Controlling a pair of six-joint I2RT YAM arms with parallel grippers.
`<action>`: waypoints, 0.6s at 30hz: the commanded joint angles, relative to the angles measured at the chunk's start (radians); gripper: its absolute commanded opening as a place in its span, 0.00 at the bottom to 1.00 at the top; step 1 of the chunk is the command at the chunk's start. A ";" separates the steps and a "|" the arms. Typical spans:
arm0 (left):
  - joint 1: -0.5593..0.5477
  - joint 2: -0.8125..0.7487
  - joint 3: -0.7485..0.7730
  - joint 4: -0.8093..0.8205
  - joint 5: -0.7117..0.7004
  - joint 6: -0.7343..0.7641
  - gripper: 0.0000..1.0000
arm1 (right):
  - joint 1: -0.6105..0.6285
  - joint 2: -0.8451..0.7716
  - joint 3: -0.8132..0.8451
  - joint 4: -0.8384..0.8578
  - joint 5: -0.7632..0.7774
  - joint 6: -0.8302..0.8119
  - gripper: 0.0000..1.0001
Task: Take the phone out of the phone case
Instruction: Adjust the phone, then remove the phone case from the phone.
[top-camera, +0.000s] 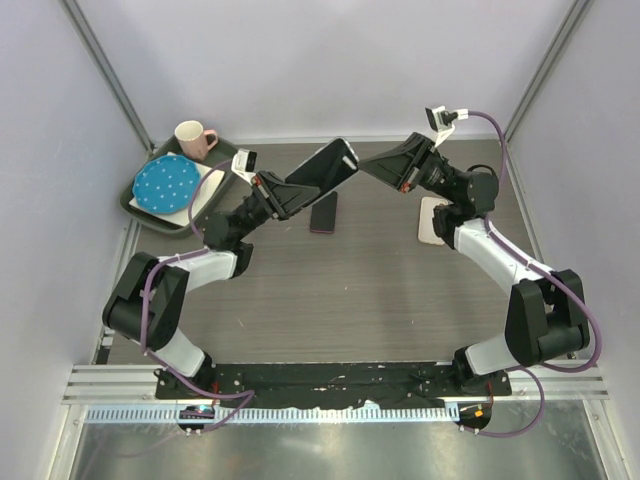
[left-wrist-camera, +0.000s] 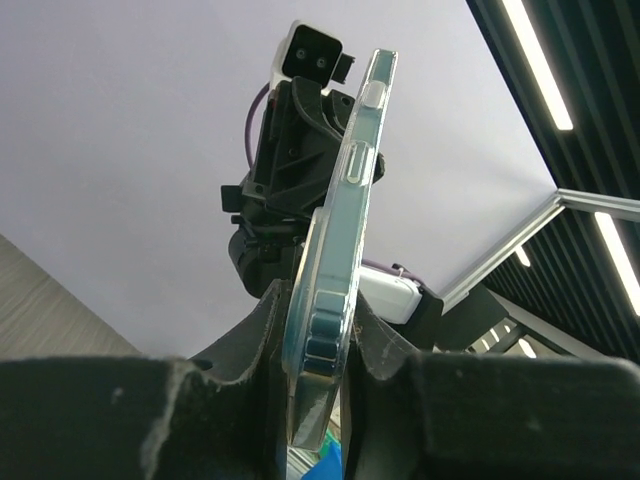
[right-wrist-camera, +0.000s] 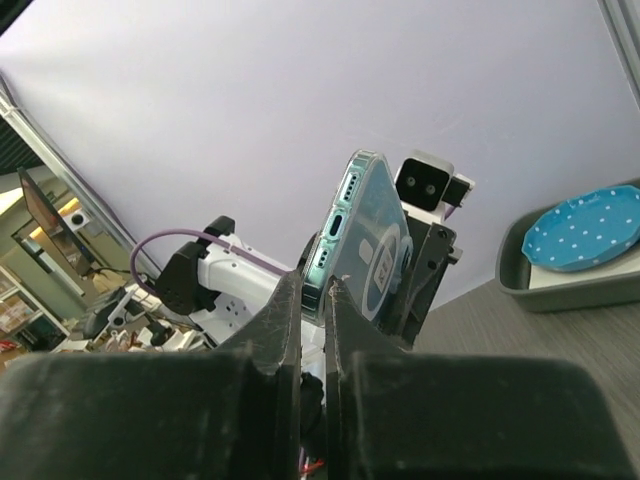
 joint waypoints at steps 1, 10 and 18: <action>-0.085 0.071 0.029 -0.090 -0.004 0.064 0.00 | 0.273 -0.006 0.053 0.407 -0.323 0.039 0.01; -0.087 0.067 0.030 -0.082 -0.001 0.069 0.00 | 0.292 -0.024 0.044 0.407 -0.324 0.064 0.02; -0.093 0.074 0.030 -0.081 0.005 0.080 0.00 | 0.325 -0.017 0.061 0.407 -0.335 0.081 0.01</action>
